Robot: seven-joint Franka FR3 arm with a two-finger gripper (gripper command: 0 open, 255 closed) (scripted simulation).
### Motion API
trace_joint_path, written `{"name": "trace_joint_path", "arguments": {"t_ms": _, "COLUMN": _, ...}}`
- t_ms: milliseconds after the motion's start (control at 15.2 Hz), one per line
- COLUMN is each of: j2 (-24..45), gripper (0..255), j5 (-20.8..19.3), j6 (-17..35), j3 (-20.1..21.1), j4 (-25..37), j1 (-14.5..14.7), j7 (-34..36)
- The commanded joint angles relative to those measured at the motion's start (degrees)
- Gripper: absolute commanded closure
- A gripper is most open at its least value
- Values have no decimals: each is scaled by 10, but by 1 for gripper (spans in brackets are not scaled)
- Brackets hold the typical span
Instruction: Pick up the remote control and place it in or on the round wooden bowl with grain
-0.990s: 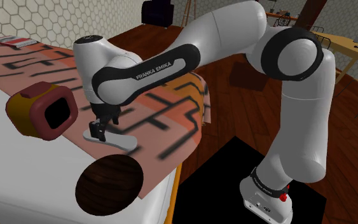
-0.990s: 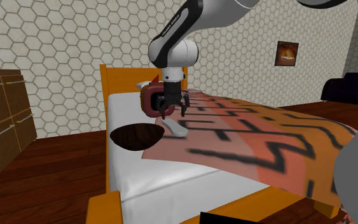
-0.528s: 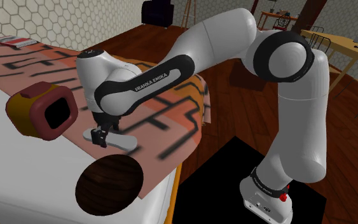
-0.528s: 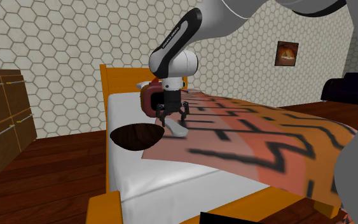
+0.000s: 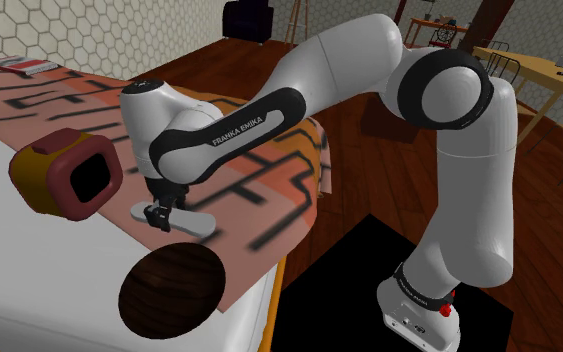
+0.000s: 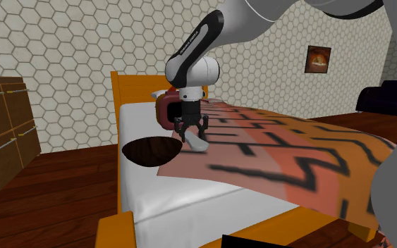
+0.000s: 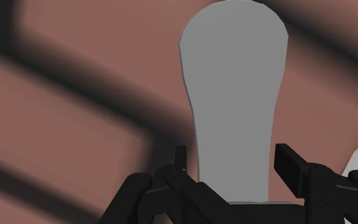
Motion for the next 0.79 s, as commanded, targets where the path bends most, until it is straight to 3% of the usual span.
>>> {"name": "trace_joint_path", "arguments": {"t_ms": 0, "j2": 0, "gripper": 255, "j5": 0, "j6": 0, "j3": 0, "j4": 0, "j1": 0, "j7": 0}}
{"name": "trace_joint_path", "arguments": {"t_ms": 726, "j2": -10, "gripper": 255, "j5": 5, "j6": -18, "j3": 3, "j4": 8, "j1": -1, "j7": -4}}
